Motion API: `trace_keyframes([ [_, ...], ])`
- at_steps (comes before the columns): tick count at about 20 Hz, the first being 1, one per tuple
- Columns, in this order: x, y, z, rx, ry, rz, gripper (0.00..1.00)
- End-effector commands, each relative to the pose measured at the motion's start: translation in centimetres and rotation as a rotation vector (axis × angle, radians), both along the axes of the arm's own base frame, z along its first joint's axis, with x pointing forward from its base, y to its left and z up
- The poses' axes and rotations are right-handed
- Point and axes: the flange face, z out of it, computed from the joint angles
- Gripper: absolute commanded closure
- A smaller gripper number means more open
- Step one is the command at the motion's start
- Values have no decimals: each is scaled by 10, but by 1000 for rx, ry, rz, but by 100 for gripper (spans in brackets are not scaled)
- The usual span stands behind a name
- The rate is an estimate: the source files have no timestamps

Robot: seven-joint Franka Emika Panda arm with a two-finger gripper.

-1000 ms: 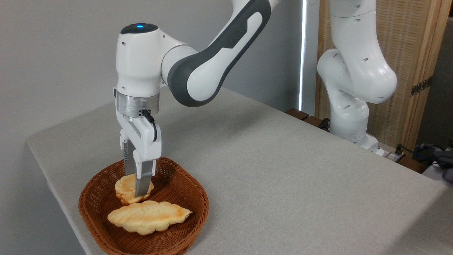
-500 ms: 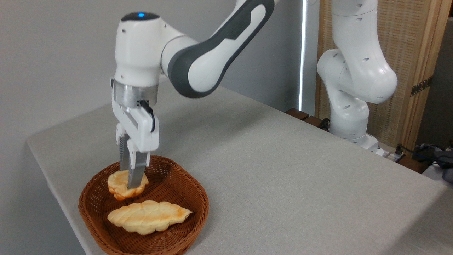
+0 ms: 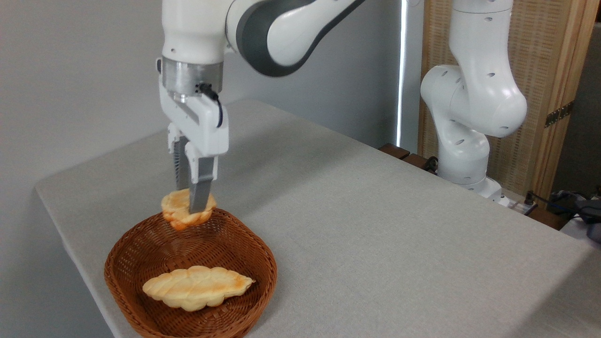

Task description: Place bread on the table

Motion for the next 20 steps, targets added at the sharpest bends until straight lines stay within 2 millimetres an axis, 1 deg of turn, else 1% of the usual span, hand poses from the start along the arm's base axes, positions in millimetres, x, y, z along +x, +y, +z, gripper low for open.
trace_keyframes([
  [1, -22, 5, 7, 5, 87, 15, 46],
  [3, -37, 2, 6, 4, 155, 10, 46],
  [6, -57, -3, 1, 10, 224, -9, 38],
  [7, -63, -8, -6, 18, 246, -27, 37],
  [8, -69, -18, -12, 25, 263, -49, 35],
  [10, -77, -34, -26, 40, 297, -82, 13],
  [12, -79, -43, -35, 49, 312, -100, 10],
  [13, -78, -47, -41, 53, 323, -107, 1],
  [17, -69, -52, -60, 58, 334, -114, 0],
  [18, -69, -57, -63, 61, 330, -122, 0],
  [20, -67, -59, -67, 68, 330, -127, 0],
])
